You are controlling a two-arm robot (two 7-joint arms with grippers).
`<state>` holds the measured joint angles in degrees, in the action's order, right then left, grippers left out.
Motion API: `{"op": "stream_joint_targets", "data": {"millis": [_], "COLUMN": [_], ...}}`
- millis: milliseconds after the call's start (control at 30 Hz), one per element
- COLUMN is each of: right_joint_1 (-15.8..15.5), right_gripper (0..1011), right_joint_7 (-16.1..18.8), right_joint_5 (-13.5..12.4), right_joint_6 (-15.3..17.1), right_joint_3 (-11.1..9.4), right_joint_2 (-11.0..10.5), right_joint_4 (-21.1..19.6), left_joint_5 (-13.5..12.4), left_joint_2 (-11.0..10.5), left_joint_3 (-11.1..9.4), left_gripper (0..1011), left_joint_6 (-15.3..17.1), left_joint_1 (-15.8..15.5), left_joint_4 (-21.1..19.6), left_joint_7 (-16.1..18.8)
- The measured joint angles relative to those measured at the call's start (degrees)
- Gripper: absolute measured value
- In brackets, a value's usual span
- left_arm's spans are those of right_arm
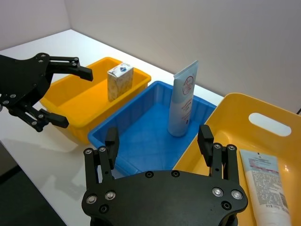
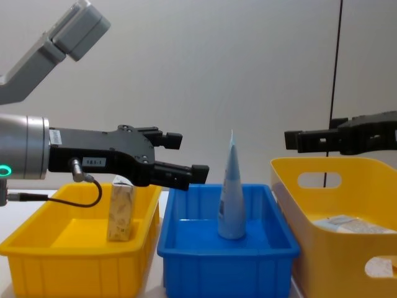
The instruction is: Bimanual collaborative sorting of washing and personal care products
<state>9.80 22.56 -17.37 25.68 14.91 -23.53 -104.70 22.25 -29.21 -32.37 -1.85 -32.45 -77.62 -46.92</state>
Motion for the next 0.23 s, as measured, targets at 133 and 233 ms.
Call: {"op": "stream_joint_targets", "data": {"millis": [133,233], "right_joint_1": [-0.1,-0.2], "right_gripper": [1002,1002], "right_joint_7": [0.2,0.4], "right_joint_5": [-0.1,-0.2], "right_joint_6": [-0.1,-0.1], "right_joint_3": [0.1,0.1], "right_joint_2": [-0.1,-0.2], "right_joint_4": [-0.1,-0.2], "left_joint_5": [0.0,0.0], "left_joint_2": [0.0,0.0], "left_joint_3": [0.0,0.0], "left_gripper": [1001,1001], "left_joint_6": [0.0,0.0], "left_joint_1": [0.0,0.0], "left_joint_4": [0.0,0.0], "left_joint_7": [0.0,0.0]}}
